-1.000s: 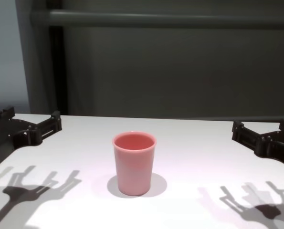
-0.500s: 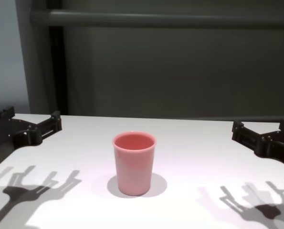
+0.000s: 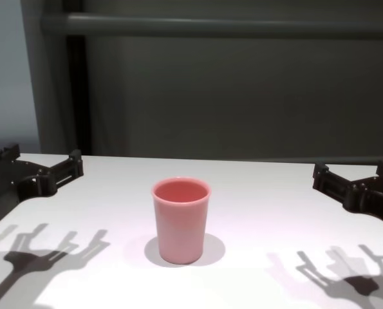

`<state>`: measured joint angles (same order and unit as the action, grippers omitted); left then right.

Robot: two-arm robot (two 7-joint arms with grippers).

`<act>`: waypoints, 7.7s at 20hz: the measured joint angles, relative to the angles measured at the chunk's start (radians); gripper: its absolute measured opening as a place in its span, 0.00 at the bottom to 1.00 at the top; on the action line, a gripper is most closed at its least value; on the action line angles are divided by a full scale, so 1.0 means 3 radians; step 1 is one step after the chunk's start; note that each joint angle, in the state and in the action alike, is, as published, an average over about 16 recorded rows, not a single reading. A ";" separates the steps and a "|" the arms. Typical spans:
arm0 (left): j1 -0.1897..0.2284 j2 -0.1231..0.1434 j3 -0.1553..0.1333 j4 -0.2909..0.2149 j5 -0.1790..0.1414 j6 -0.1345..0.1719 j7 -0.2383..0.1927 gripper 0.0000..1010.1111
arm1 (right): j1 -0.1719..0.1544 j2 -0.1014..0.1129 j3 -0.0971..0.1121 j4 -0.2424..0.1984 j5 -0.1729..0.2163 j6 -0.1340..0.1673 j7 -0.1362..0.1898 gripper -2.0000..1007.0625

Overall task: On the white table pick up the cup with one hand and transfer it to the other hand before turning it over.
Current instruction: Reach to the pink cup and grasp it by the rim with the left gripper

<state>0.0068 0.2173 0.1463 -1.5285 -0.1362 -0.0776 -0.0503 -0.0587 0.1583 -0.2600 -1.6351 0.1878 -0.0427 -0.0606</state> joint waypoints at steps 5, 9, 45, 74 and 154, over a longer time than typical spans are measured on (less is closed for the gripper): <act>0.0017 0.0043 -0.0020 -0.0049 0.0062 0.0046 -0.0006 0.99 | 0.0000 0.0000 0.0000 0.0000 0.0000 0.0000 0.0000 0.99; 0.0037 0.0124 -0.0038 -0.0128 0.0162 0.0118 -0.0044 0.99 | 0.0000 0.0000 0.0000 0.0000 0.0000 0.0000 0.0000 0.99; -0.0818 0.1508 0.0731 -0.0854 0.0952 0.0742 -0.1947 0.99 | 0.0000 0.0000 0.0000 0.0000 0.0000 0.0000 0.0000 0.99; -0.2187 0.1510 0.1893 -0.0361 0.1454 0.0652 -0.3182 0.99 | 0.0000 0.0000 0.0000 0.0000 0.0000 0.0000 0.0000 0.99; -0.3062 0.0992 0.2850 0.0714 0.1751 0.0253 -0.3667 0.28 | 0.0000 0.0000 0.0000 0.0000 0.0000 0.0000 0.0000 0.99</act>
<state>-0.9118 0.5148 1.0012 -1.3142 0.3891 -0.0018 -1.1504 -0.0587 0.1583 -0.2601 -1.6351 0.1878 -0.0427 -0.0605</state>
